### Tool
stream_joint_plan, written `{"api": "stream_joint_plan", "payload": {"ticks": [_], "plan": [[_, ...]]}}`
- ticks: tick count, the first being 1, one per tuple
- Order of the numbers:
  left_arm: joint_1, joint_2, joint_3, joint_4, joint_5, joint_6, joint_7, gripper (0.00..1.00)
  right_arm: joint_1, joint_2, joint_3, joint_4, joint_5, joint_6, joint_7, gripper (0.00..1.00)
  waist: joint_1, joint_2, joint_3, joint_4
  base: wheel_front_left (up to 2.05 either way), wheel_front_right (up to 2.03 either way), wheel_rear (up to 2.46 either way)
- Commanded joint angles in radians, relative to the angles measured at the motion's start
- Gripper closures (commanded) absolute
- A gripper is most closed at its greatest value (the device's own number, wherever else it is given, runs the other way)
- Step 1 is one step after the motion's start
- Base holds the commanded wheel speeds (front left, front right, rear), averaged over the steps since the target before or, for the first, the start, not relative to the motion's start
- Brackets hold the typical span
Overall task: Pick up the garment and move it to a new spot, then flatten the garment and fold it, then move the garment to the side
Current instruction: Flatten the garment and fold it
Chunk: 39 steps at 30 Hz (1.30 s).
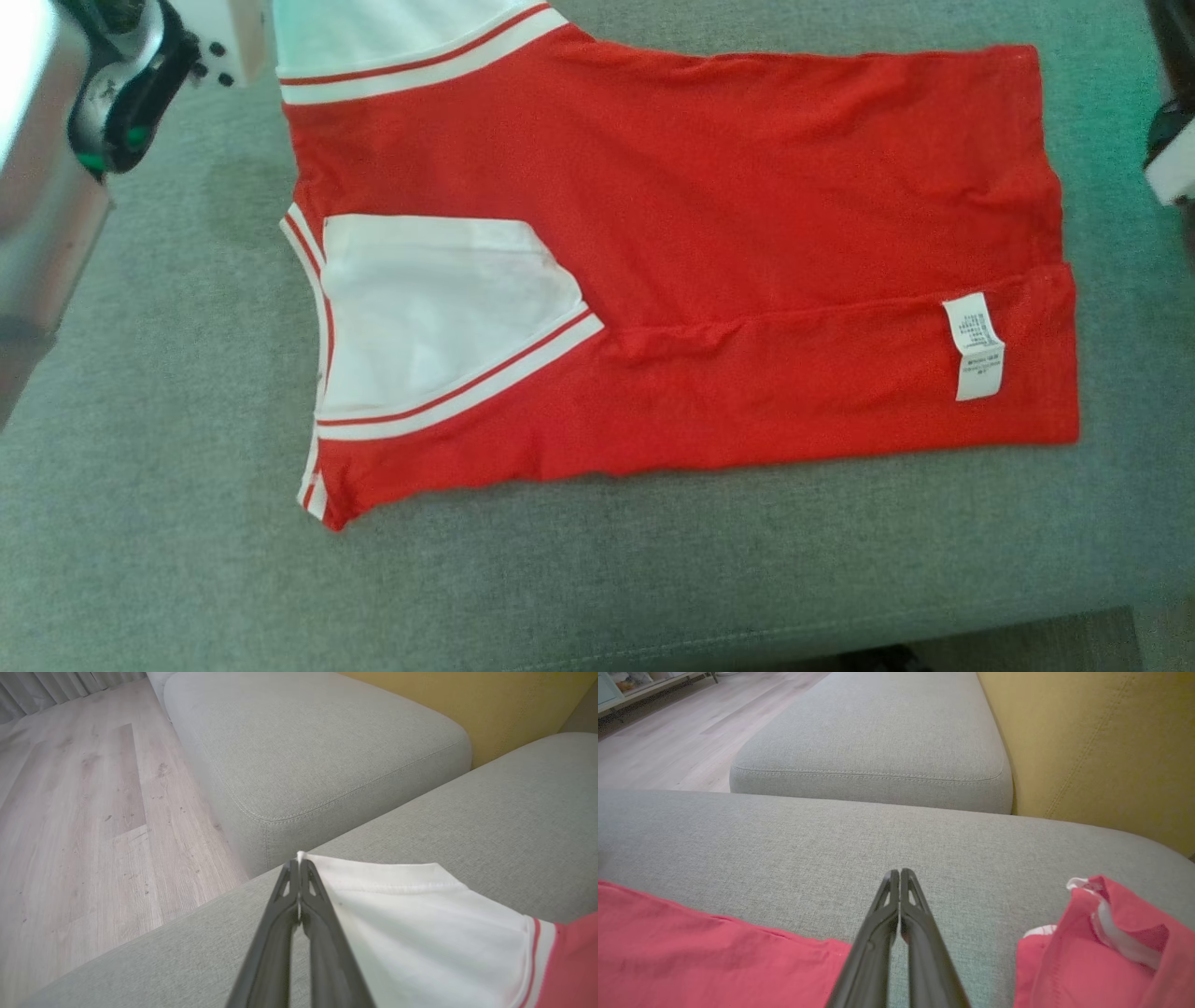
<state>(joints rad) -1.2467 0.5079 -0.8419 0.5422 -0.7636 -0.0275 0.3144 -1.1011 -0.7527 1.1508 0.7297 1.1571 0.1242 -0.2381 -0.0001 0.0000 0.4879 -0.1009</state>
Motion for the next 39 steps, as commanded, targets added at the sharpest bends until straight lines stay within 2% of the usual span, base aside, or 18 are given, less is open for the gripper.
{"api": "stream_joint_plan", "payload": {"ticks": [1, 2, 3, 4, 8, 18, 19, 20, 28, 34, 39], "plan": [[-0.046, 0.056, 0.042, -0.026, -0.006, -0.005, 0.004, 1.00, 0.013, -0.045, 0.011, -0.015, 0.029, 0.007, -0.002, 1.00, 0.0001, 0.0000, -0.006, 0.007, 0.00, 0.00, 0.00], [-0.041, 0.056, 0.039, -0.029, -0.009, -0.007, 0.010, 1.00, 0.021, -0.049, 0.020, -0.022, 0.051, 0.007, 0.017, 1.00, 0.0001, 0.0000, -0.005, 0.010, 0.00, 0.00, 0.00], [-0.037, 0.055, 0.036, -0.033, -0.010, -0.007, 0.016, 1.00, 0.026, -0.055, 0.030, -0.030, 0.072, 0.007, 0.043, 0.53, 0.0001, 0.0000, -0.001, 0.014, 0.00, 0.00, 0.00], [-0.035, 0.053, 0.033, -0.037, -0.012, -0.007, 0.021, 1.00, 0.027, -0.062, 0.038, -0.035, 0.087, 0.007, 0.062, 0.00, 0.0001, 0.0000, 0.005, 0.016, 0.00, 0.00, 0.00], [-0.033, 0.039, 0.023, -0.046, -0.013, -0.003, 0.029, 1.00, 0.021, -0.069, 0.065, -0.041, 0.114, 0.007, 0.104, 0.00, 0.0001, 0.0000, 0.031, 0.027, 0.00, 0.00, 0.00], [-0.043, 0.016, 0.003, -0.040, -0.010, -0.010, 0.034, 1.00, 0.012, -0.050, 0.112, -0.014, 0.098, 0.007, 0.161, 0.00, 0.0001, 0.0000, 0.051, 0.057, 0.00, 0.00, 0.00], [-0.043, 0.016, 0.002, -0.038, -0.011, -0.011, 0.034, 1.00, 0.012, -0.050, 0.114, -0.020, 0.096, 0.007, 0.163, 0.93, 0.0001, 0.0000, 0.050, 0.058, 0.00, 0.00, 0.00], [-0.042, 0.015, 0.002, -0.037, -0.012, -0.011, 0.034, 1.00, 0.011, -0.052, 0.116, -0.024, 0.093, 0.007, 0.158, 1.00, 0.0001, 0.0000, 0.049, 0.059, 0.00, 0.00, 0.00], [-0.043, 0.025, 0.004, -0.039, -0.001, -0.016, -0.012, 1.00, -0.011, -0.073, 0.123, -0.037, 0.063, 0.007, 0.101, 1.00, 0.0001, 0.0000, 0.047, 0.064, 0.00, 0.00, 0.00], [-0.046, 0.039, 0.013, -0.050, 0.010, -0.023, -0.071, 1.00, -0.046, -0.085, 0.122, -0.034, 0.028, 0.007, -0.005, 1.00, 0.0001, 0.0000, 0.036, 0.063, 0.00, 0.00, 0.00], [-0.032, 0.053, 0.021, -0.072, 0.016, -0.025, -0.128, 1.00, -0.043, -0.097, 0.045, -0.068, 0.030, 0.007, -0.023, 1.00, 0.0001, 0.0000, 0.010, 0.067, 0.00, 0.00, 0.00]]}}
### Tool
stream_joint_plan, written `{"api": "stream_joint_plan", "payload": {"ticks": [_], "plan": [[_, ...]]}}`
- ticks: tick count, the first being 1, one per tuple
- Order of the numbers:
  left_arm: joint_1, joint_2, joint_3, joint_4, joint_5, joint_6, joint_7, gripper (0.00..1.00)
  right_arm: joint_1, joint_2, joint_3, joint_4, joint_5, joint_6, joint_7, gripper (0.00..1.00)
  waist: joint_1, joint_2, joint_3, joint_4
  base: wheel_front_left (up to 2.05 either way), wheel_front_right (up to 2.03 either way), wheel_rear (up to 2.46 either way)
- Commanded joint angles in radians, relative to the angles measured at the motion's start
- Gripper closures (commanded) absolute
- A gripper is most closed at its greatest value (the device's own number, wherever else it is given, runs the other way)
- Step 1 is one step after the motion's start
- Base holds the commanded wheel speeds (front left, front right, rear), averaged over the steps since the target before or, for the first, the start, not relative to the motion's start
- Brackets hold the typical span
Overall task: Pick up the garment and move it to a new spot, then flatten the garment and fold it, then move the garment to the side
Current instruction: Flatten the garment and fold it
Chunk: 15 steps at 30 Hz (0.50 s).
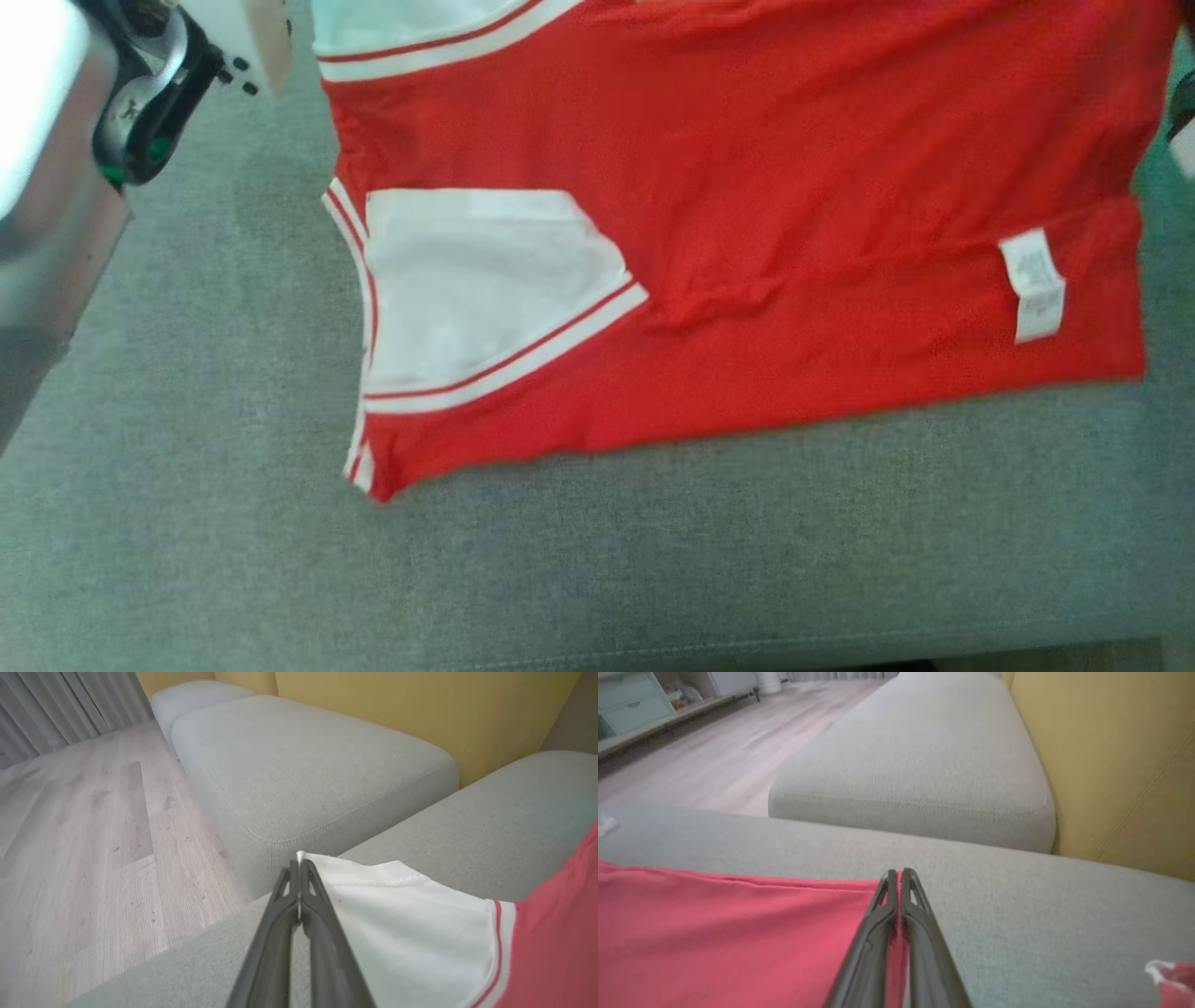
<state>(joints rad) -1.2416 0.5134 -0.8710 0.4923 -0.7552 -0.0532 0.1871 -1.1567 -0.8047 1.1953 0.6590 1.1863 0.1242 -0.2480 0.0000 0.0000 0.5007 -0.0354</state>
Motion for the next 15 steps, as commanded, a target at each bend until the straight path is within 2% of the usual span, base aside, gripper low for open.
{"api": "stream_joint_plan", "payload": {"ticks": [1, 4, 7, 15], "plan": [[-0.028, 0.051, 0.052, -0.032, 0.006, 0.001, -0.012, 1.00, 0.025, -0.053, -0.023, -0.010, -0.003, 0.007, -0.013, 1.00, 0.0000, 0.0000, -0.009, 0.004, 0.00, 0.00, 0.00], [0.011, 0.078, 0.050, -0.074, 0.008, 0.007, -0.035, 1.00, 0.089, -0.075, -0.095, -0.052, -0.001, 0.007, -0.013, 1.00, 0.0000, 0.0000, -0.032, 0.009, 0.00, 0.00, 0.00], [0.075, 0.126, 0.042, -0.144, 0.021, 0.034, -0.049, 1.00, 0.172, -0.101, -0.160, -0.103, 0.004, 0.007, -0.013, 1.00, 0.0000, 0.0000, -0.055, 0.015, 0.00, 0.00, 0.00], [0.350, 0.249, 0.014, -0.427, 0.003, 0.153, -0.064, 1.00, 0.380, -0.141, -0.262, -0.161, -0.080, 0.007, -0.014, 1.00, 0.0000, 0.0000, -0.101, 0.033, 0.00, 0.00, 0.00]]}}
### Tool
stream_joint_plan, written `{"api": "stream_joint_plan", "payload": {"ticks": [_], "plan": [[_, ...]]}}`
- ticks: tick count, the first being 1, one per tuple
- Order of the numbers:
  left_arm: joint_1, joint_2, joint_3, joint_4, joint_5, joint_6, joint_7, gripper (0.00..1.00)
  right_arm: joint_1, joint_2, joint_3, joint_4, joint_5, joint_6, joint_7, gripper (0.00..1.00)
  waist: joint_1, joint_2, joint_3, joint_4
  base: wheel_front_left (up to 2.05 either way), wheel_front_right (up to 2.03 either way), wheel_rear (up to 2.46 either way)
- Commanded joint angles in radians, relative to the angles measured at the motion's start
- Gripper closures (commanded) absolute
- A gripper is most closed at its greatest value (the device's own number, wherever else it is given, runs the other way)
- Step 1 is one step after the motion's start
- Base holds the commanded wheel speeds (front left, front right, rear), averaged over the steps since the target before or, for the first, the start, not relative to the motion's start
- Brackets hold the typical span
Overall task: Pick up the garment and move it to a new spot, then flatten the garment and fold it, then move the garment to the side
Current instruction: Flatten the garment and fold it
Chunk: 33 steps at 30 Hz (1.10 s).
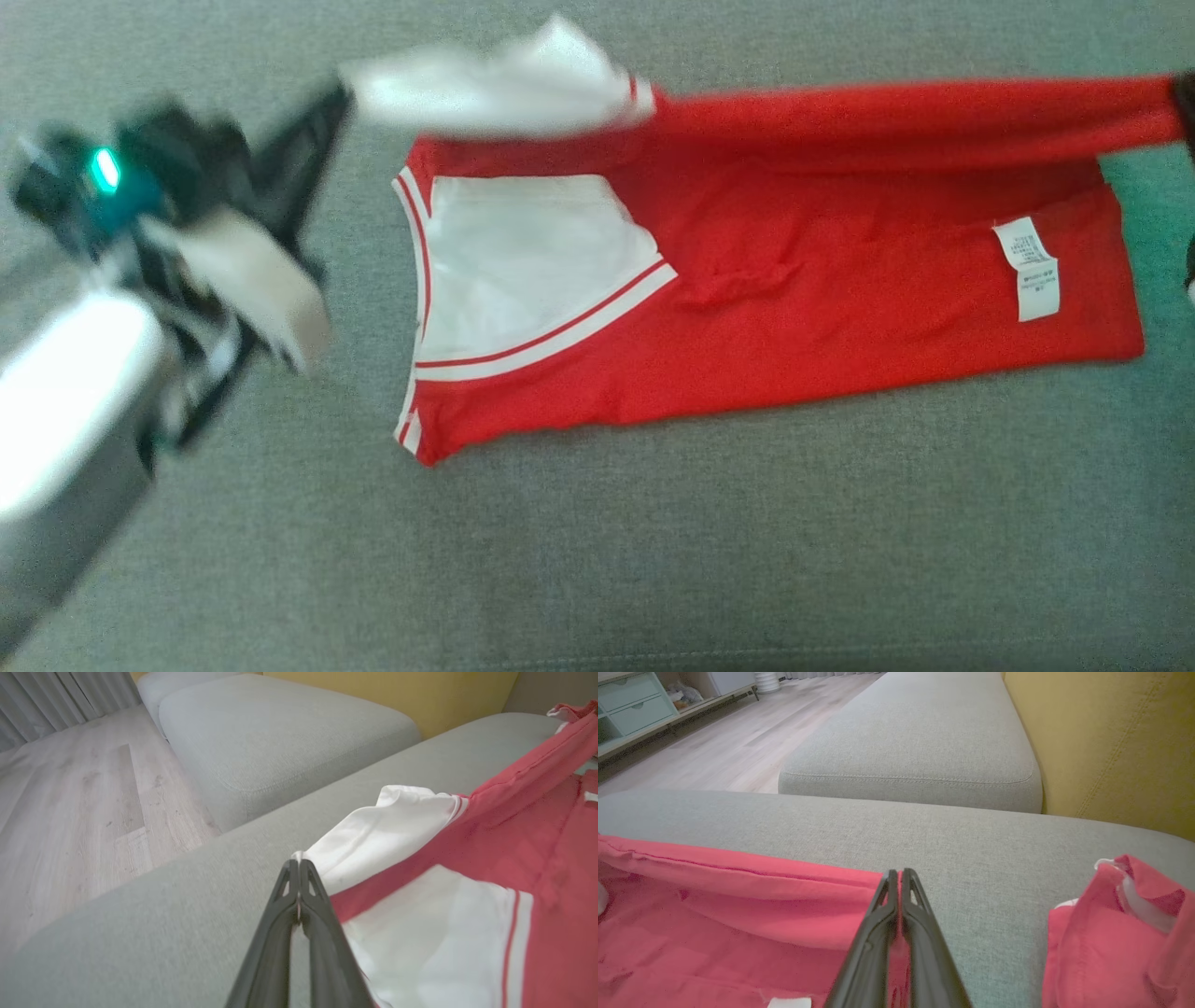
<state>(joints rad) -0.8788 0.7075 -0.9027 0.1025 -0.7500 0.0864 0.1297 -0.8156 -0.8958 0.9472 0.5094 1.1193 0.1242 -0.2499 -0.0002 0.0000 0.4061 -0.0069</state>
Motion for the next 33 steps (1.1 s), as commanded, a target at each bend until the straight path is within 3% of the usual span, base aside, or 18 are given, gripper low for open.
{"api": "stream_joint_plan", "payload": {"ticks": [1, 7, 14, 15, 16, 17, 18, 19, 20, 23, 27, 28, 29, 33], "plan": [[0.023, 0.065, 0.039, -0.070, -0.005, 0.032, -0.008, 1.00, 0.060, -0.050, -0.024, -0.010, -0.027, 0.007, -0.012, 1.00, 0.0002, 0.0000, -0.011, 0.007, 0.00, 0.00, 0.00], [0.187, 0.112, -0.011, -0.217, 0.004, 0.120, -0.007, 1.00, 0.175, -0.033, -0.086, -0.009, -0.075, 0.007, -0.012, 1.00, 0.0002, 0.0000, -0.022, 0.015, 0.00, 0.00, 0.00], [0.280, 0.116, -0.022, -0.291, -0.009, 0.199, -0.018, 1.00, 0.270, 0.000, -0.155, -0.017, -0.100, 0.007, -0.012, 1.00, 0.0002, 0.0000, -0.020, 0.014, 0.00, 0.00, 0.00], [0.293, 0.112, -0.022, -0.297, -0.014, 0.211, -0.022, 1.00, 0.283, 0.009, -0.166, -0.019, -0.096, 0.007, -0.012, 0.83, 0.0002, 0.0000, -0.020, 0.011, 0.00, 0.00, 0.00], [0.307, 0.104, -0.021, -0.302, -0.022, 0.225, -0.026, 1.00, 0.294, 0.016, -0.176, -0.017, -0.094, 0.007, -0.012, 0.23, 0.0002, 0.0000, -0.020, 0.009, 0.00, 0.00, 0.00], [0.321, 0.094, -0.022, -0.306, -0.030, 0.234, -0.031, 0.82, 0.301, 0.023, -0.189, -0.013, -0.097, 0.007, -0.012, 0.00, 0.0002, 0.0000, -0.021, 0.007, 0.00, 0.00, 0.00], [0.335, 0.083, -0.020, -0.308, -0.035, 0.250, -0.042, 0.22, 0.307, 0.032, -0.208, -0.010, -0.102, 0.007, -0.012, 0.00, 0.0002, 0.0000, -0.023, 0.005, 0.00, 0.00, 0.00], [0.335, 0.083, -0.020, -0.308, -0.035, 0.250, -0.042, 0.22, 0.307, 0.032, -0.208, -0.010, -0.102, 0.007, -0.012, 0.00, 0.0002, 0.0000, -0.023, 0.005, 0.00, 0.00, 0.00], [0.348, 0.070, -0.018, -0.308, -0.036, 0.265, -0.058, 0.00, 0.315, 0.044, -0.232, -0.009, -0.110, 0.007, -0.012, 0.00, 0.0002, 0.0000, -0.026, 0.003, 0.00, 0.00, 0.00], [0.395, 0.021, -0.004, -0.291, -0.021, 0.326, -0.145, 0.00, 0.357, 0.094, -0.341, -0.007, -0.138, 0.007, -0.012, 0.00, 0.0002, 0.0000, -0.043, 0.001, 0.00, 0.00, 0.00], [0.469, -0.088, 0.028, -0.221, 0.009, 0.421, -0.323, 0.00, 0.456, 0.200, -0.556, -0.009, -0.214, 0.007, -0.012, 0.00, 0.0002, 0.0000, -0.073, 0.014, 0.00, 0.00, 0.00], [0.501, -0.147, 0.042, -0.171, 0.040, 0.458, -0.371, 0.00, 0.511, 0.268, -0.665, -0.016, -0.263, 0.007, -0.012, 0.00, 0.0002, 0.0000, -0.090, 0.026, 0.00, 0.00, 0.00], [0.517, -0.182, 0.060, -0.154, 0.057, 0.476, -0.383, 0.00, 0.537, 0.304, -0.708, -0.023, -0.283, 0.007, -0.012, 0.00, 0.0002, 0.0000, -0.098, 0.033, 0.00, 0.00, 0.00], [0.586, -0.332, 0.160, -0.161, 0.204, 0.524, -0.391, 0.00, 0.601, 0.390, -0.812, -0.012, -0.352, 0.007, -0.012, 0.00, 0.0002, 0.0000, -0.123, 0.073, 0.00, 0.00, 0.00]]}}
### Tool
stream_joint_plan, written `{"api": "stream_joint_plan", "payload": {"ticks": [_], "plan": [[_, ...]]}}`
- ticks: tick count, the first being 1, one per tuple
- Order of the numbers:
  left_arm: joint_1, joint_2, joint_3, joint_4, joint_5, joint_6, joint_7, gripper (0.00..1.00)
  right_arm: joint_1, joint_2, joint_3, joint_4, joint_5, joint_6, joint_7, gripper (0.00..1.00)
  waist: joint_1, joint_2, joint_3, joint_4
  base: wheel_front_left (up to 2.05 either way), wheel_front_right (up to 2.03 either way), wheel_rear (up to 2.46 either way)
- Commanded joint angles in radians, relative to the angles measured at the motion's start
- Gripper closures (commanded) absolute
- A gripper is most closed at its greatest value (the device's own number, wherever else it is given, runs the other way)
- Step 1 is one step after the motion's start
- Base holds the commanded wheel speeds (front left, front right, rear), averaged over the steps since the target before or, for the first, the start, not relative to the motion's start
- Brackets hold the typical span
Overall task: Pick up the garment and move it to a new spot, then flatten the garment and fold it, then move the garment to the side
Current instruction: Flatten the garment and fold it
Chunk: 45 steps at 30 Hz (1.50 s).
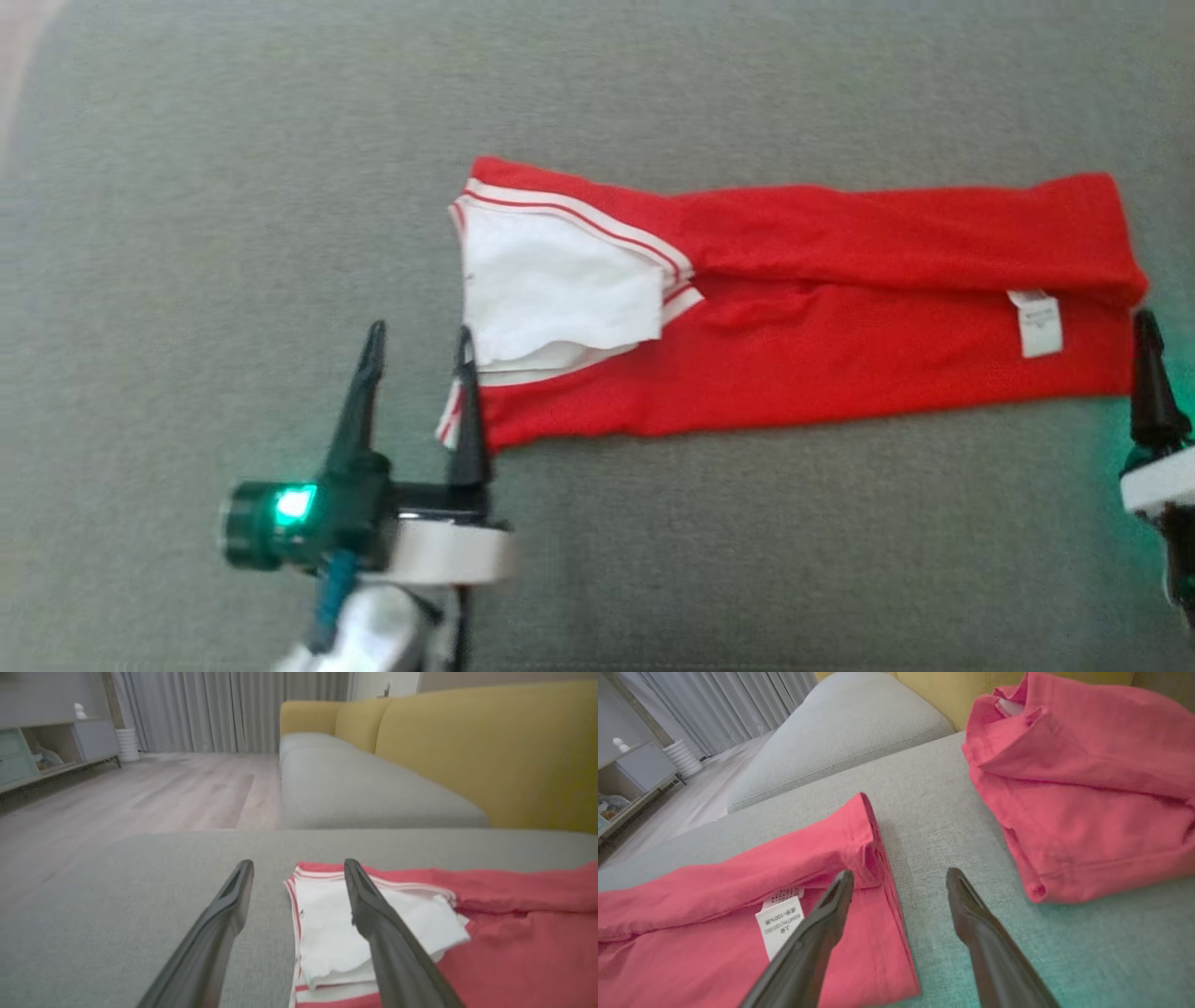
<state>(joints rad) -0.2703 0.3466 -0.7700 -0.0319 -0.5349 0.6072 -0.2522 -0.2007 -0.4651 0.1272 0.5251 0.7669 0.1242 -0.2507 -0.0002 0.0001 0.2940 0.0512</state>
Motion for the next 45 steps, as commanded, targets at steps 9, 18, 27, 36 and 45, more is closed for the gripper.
{"api": "stream_joint_plan", "payload": {"ticks": [9, 18, 27, 36, 45], "plan": [[0.130, -0.183, 0.128, -0.102, 0.310, -0.096, -0.009, 0.00, -0.063, 0.012, -0.101, 0.114, -0.086, 0.007, -0.011, 0.00, 0.0002, -0.0001, -0.045, 0.106, 0.00, 0.00, 0.00], [0.175, -0.238, 0.175, -0.081, 0.410, -0.187, -0.009, 0.00, -0.138, 0.037, -0.103, 0.359, -0.084, 0.007, 0.077, 0.07, 0.0002, -0.0001, -0.057, 0.157, 0.00, 0.00, 0.00], [0.216, -0.260, 0.243, -0.079, 0.449, -0.229, -0.009, 0.00, -0.119, 0.031, -0.036, 0.318, -0.024, 0.007, 0.043, 1.00, 0.0002, -0.0001, -0.091, 0.140, 0.00, 0.00, 0.00], [0.235, -0.264, 0.274, -0.077, 0.470, -0.256, -0.009, 0.00, -0.152, -0.118, -0.083, 0.293, -0.033, 0.007, 0.014, 1.00, 0.0002, -0.0001, -0.121, 0.098, 0.00, 0.00, 0.00], [0.254, -0.269, 0.298, -0.061, 0.471, -0.292, -0.009, 0.00, -0.199, -0.105, -0.043, 0.031, 0.006, 0.007, 0.105, 1.00, 0.0002, -0.0001, -0.153, 0.071, 0.00, 0.00, 0.00]]}}
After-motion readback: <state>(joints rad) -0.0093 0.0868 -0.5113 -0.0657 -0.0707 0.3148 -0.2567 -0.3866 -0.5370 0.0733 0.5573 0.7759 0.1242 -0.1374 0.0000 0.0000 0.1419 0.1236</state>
